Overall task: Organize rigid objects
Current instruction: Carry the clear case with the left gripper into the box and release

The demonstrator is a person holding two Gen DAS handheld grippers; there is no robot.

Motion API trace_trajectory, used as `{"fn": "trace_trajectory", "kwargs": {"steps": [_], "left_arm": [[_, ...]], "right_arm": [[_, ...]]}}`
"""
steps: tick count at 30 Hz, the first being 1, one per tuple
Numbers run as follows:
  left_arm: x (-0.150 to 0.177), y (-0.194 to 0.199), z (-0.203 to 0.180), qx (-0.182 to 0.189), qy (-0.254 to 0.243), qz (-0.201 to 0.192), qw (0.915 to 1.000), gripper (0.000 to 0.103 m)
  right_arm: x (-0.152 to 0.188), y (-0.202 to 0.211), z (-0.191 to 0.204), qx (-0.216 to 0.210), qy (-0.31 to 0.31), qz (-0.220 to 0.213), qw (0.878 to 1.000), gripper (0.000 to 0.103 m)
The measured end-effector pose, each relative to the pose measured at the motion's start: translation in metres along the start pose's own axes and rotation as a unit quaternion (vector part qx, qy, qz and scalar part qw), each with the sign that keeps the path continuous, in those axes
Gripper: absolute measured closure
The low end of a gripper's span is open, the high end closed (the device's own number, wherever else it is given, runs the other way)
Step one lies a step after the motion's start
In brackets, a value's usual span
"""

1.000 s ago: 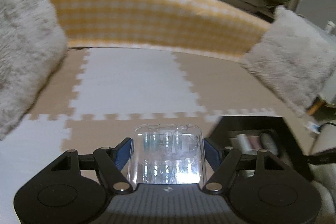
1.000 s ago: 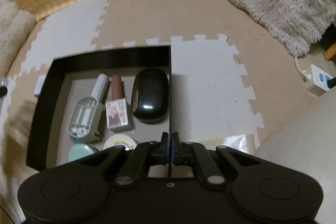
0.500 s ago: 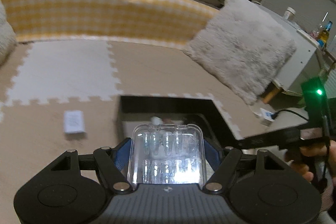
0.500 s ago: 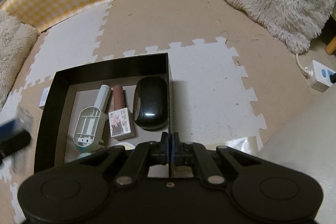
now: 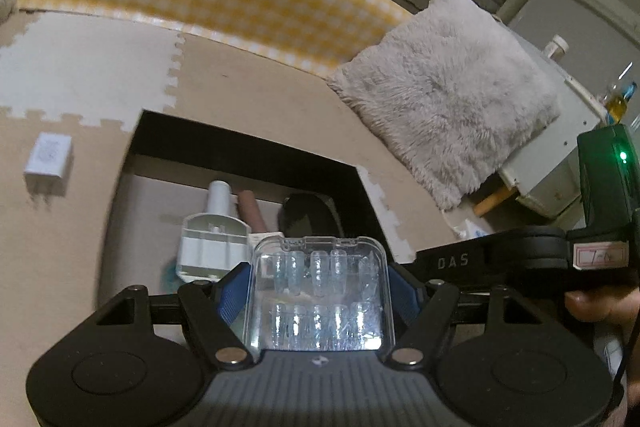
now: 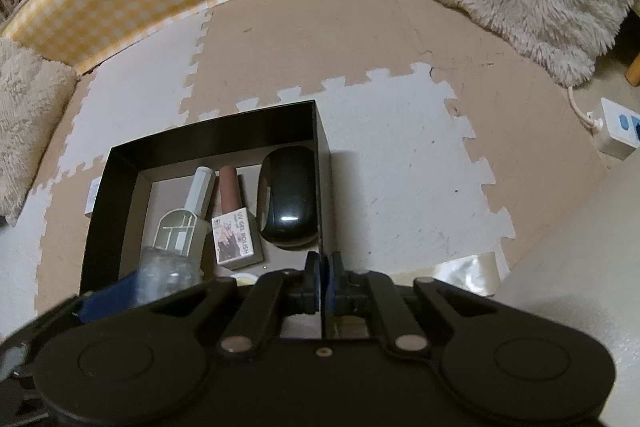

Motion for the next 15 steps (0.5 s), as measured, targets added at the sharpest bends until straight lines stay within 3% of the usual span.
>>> {"fn": "trace_trajectory", "kwargs": {"steps": [7, 15], "left_arm": [[0.005, -0.011, -0.007, -0.002, -0.017, 0.012, 0.9998, 0.023], [0.011, -0.007, -0.007, -0.017, -0.047, 0.049, 0.9975, 0.025]], "right_arm": [[0.0, 0.0, -0.001, -0.006, -0.005, 0.0, 1.0, 0.098], [0.0, 0.0, -0.001, -0.005, -0.005, 0.0, 1.0, 0.098]]}}
Point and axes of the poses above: each gripper's, at about its wrist camera, not at the fingertips, and y roughly against the way its jaws point, z to its left, x to its underside, the point moved 3 cm from there along -y, roughly the way its jaws point, and after that the axes turned 12 degrees about z, right-handed, at the moved point
